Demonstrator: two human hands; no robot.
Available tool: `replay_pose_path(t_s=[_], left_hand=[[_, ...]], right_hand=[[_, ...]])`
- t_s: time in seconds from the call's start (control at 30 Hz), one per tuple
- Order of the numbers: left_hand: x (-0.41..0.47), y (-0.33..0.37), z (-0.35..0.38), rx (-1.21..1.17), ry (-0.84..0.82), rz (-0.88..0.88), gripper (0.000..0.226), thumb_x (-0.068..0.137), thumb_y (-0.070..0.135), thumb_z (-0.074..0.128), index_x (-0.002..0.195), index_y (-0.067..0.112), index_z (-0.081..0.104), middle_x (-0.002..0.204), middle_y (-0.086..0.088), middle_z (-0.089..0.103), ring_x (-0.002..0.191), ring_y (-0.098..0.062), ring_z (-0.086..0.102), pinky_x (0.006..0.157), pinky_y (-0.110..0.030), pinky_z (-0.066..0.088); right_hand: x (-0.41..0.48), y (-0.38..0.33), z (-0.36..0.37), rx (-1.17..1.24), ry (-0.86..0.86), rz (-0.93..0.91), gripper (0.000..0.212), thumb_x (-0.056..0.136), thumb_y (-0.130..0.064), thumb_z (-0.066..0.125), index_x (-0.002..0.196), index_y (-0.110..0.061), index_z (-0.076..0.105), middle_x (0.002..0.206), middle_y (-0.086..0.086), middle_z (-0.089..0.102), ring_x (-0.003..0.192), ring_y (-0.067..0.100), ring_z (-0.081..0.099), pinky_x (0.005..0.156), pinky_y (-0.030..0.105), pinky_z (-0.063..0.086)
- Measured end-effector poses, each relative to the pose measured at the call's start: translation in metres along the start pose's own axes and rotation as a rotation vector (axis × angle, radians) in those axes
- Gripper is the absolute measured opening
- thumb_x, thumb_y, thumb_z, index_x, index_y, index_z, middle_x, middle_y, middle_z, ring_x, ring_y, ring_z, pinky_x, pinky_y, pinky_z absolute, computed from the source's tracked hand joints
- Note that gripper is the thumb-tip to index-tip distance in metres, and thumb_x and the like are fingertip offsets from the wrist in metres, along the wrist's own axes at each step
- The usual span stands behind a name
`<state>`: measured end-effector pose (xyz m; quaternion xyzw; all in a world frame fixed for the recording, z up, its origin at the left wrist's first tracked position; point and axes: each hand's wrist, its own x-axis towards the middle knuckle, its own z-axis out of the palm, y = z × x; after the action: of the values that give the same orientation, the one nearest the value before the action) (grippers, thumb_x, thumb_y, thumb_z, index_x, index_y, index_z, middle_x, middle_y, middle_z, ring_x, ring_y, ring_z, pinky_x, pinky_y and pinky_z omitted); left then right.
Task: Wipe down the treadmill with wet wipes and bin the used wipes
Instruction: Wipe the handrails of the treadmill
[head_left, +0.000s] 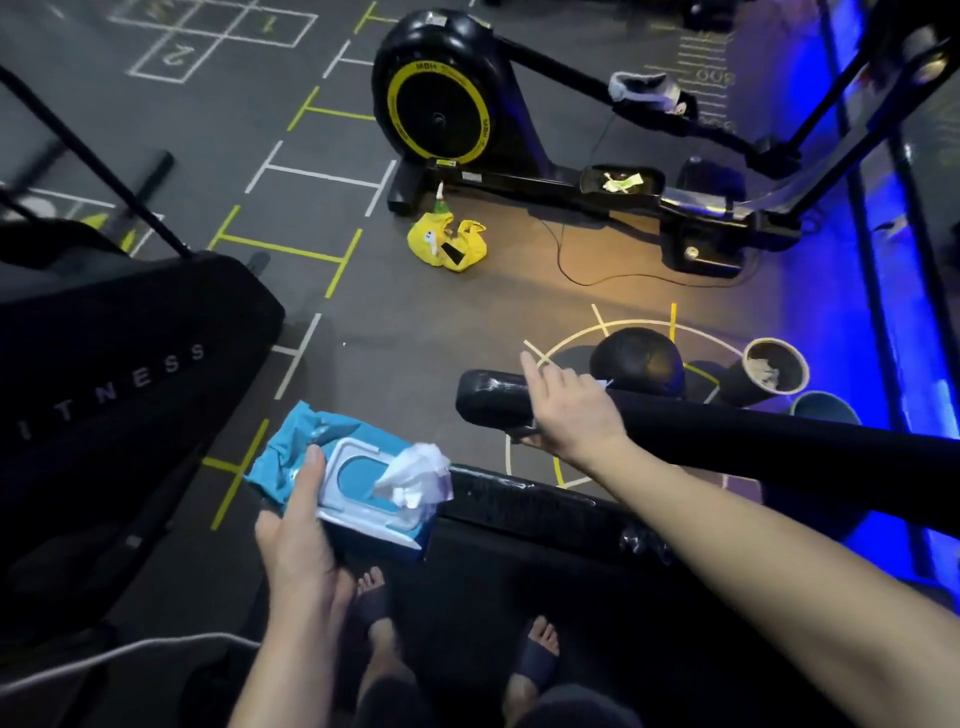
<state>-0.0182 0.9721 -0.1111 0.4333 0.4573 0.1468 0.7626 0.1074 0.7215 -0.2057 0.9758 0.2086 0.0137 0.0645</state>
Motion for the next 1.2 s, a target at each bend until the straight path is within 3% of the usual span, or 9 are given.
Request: replay_pose_path(t_s=[0.27, 0.4, 0.47, 0.6, 0.73, 0.83, 0.93, 1.03, 1.2], left_hand=[[0.045, 0.018, -0.023, 0.044, 0.052, -0.011, 0.041, 0.098, 0.017, 0.074, 0.135, 0.001, 0.065, 0.107, -0.011, 0.077, 0.074, -0.015, 0.078, 0.060, -0.031, 0.063], [0.078, 0.034, -0.012, 0.077, -0.024, -0.047, 0.041, 0.099, 0.016, 0.072, 0.137, 0.003, 0.064, 0.103, -0.006, 0.080, 0.078, -0.014, 0.079, 0.062, -0.030, 0.063], [0.092, 0.044, -0.007, 0.097, -0.046, -0.048, 0.040, 0.099, 0.017, 0.073, 0.136, 0.004, 0.065, 0.095, -0.001, 0.081, 0.079, -0.014, 0.079, 0.062, -0.030, 0.063], [0.127, 0.066, -0.003, 0.150, -0.060, -0.062, 0.034, 0.096, 0.024, 0.078, 0.124, 0.010, 0.066, 0.102, -0.003, 0.079, 0.082, -0.015, 0.079, 0.062, -0.032, 0.064], [0.149, 0.079, -0.001, 0.146, -0.083, -0.082, 0.048, 0.094, 0.027, 0.080, 0.132, 0.007, 0.060, 0.110, -0.006, 0.077, 0.083, -0.015, 0.078, 0.062, -0.033, 0.064], [0.154, 0.085, 0.011, 0.147, -0.143, -0.107, 0.045, 0.095, 0.027, 0.079, 0.131, 0.009, 0.060, 0.112, -0.007, 0.077, 0.079, -0.013, 0.079, 0.059, -0.031, 0.063], [0.150, 0.083, 0.038, 0.149, -0.241, -0.136, 0.053, 0.095, 0.028, 0.079, 0.139, 0.006, 0.059, 0.122, -0.013, 0.075, 0.087, -0.018, 0.079, 0.062, -0.033, 0.063], [0.127, 0.072, 0.076, 0.153, -0.377, -0.202, 0.060, 0.094, 0.030, 0.080, 0.142, 0.005, 0.056, 0.123, -0.014, 0.075, 0.094, -0.023, 0.079, 0.063, -0.034, 0.063], [0.040, 0.030, 0.135, 0.220, -0.694, -0.312, 0.046, 0.101, 0.026, 0.071, 0.141, 0.007, 0.060, 0.129, -0.013, 0.074, 0.095, -0.019, 0.077, 0.077, -0.037, 0.064]], right_hand=[[0.077, -0.089, 0.001, -0.184, -0.080, -0.120, 0.093, 0.074, -0.051, 0.078, 0.145, 0.002, 0.048, 0.084, 0.011, 0.064, 0.069, 0.027, 0.060, 0.058, 0.034, 0.045], [0.102, -0.127, 0.005, -0.454, -0.473, -0.166, 0.050, 0.093, -0.006, 0.053, 0.143, 0.000, 0.049, 0.128, 0.028, 0.060, 0.102, 0.057, 0.055, 0.077, 0.060, 0.051], [0.113, -0.142, 0.011, -0.561, -0.739, -0.125, 0.037, 0.079, -0.010, 0.066, 0.116, -0.013, 0.073, 0.109, 0.022, 0.070, 0.088, 0.070, 0.054, 0.065, 0.072, 0.046], [0.133, -0.153, 0.039, -0.292, -0.994, -0.124, 0.030, 0.081, -0.011, 0.070, 0.108, -0.021, 0.075, 0.102, -0.002, 0.073, 0.094, 0.037, 0.069, 0.076, 0.056, 0.054], [0.124, -0.165, 0.049, 0.256, -0.958, 0.059, 0.025, 0.075, 0.004, 0.070, 0.099, -0.002, 0.075, 0.094, 0.017, 0.070, 0.094, 0.033, 0.070, 0.077, 0.036, 0.056], [0.096, -0.182, 0.034, 0.588, -0.808, 0.297, 0.012, 0.087, -0.006, 0.061, 0.087, -0.007, 0.073, 0.095, 0.021, 0.073, 0.091, 0.035, 0.070, 0.082, 0.035, 0.055], [0.058, -0.191, 0.006, 0.977, -0.560, 0.567, 0.028, 0.101, -0.016, 0.049, 0.115, -0.015, 0.073, 0.119, 0.011, 0.072, 0.109, 0.027, 0.064, 0.093, 0.031, 0.049], [0.000, -0.171, -0.035, 1.293, -0.272, 0.878, 0.035, 0.102, -0.013, 0.052, 0.090, -0.034, 0.076, 0.076, -0.019, 0.067, 0.071, -0.009, 0.055, 0.068, 0.015, 0.041], [-0.120, -0.124, -0.081, 1.821, 0.424, 1.521, 0.026, 0.102, -0.028, 0.059, 0.105, -0.008, 0.075, 0.099, 0.003, 0.077, 0.094, 0.021, 0.070, 0.078, 0.027, 0.054]])
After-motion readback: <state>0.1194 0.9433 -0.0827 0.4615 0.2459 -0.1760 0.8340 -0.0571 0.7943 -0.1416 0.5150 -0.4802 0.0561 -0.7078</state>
